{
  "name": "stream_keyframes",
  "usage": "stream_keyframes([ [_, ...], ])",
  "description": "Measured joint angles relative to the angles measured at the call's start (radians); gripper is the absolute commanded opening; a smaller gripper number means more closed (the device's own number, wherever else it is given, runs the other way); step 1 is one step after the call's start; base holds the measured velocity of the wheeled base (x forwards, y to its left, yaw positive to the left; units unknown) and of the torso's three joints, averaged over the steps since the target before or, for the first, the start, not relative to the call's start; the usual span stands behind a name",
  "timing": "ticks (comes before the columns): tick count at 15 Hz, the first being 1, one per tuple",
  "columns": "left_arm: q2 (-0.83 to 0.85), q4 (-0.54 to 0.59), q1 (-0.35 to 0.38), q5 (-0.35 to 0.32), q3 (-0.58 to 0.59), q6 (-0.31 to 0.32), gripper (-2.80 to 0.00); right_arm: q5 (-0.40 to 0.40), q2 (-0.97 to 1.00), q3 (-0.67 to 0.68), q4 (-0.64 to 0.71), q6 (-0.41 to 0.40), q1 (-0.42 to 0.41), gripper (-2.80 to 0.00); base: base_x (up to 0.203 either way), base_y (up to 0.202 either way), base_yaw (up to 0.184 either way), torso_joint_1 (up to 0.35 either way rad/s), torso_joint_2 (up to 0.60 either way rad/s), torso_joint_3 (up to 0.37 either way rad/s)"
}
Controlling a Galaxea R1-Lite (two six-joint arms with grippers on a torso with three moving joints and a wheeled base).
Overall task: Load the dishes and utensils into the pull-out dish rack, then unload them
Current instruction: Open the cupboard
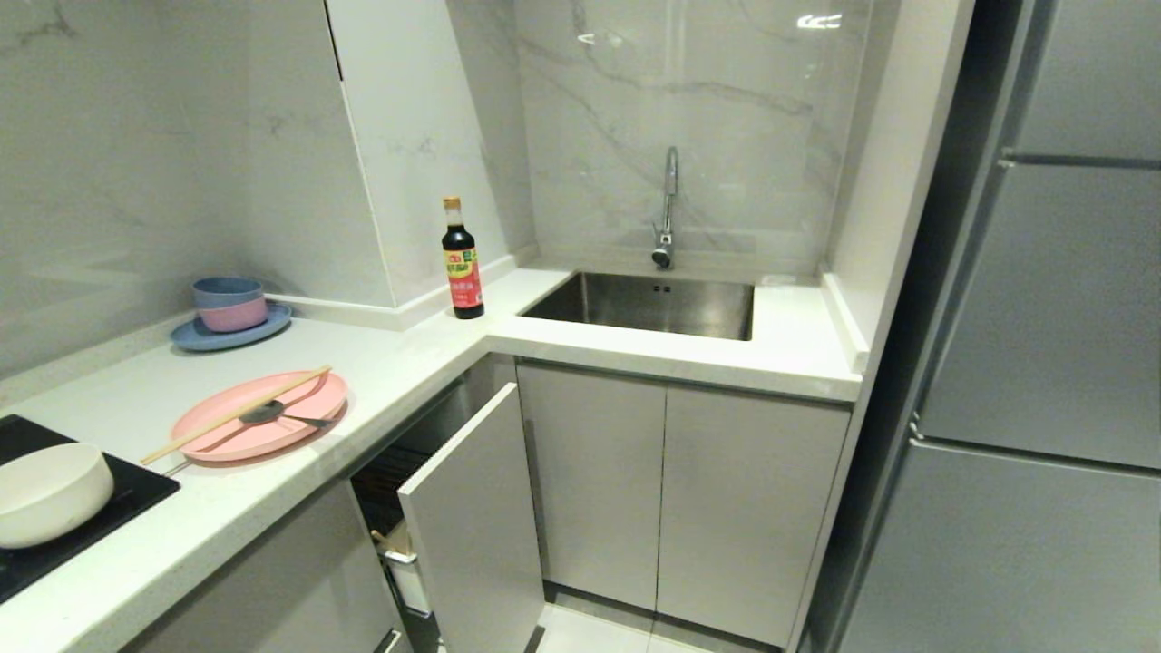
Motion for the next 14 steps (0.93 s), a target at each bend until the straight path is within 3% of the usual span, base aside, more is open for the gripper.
stream_keyframes([
  [14, 0.0, 0.0, 0.0, 0.0, 0.0, 0.0, -2.8, 0.0, 0.0, 0.0, 0.0, -0.001, 0.0, -2.8, 0.0, 0.0, 0.0, 0.0, 0.0, 0.0],
])
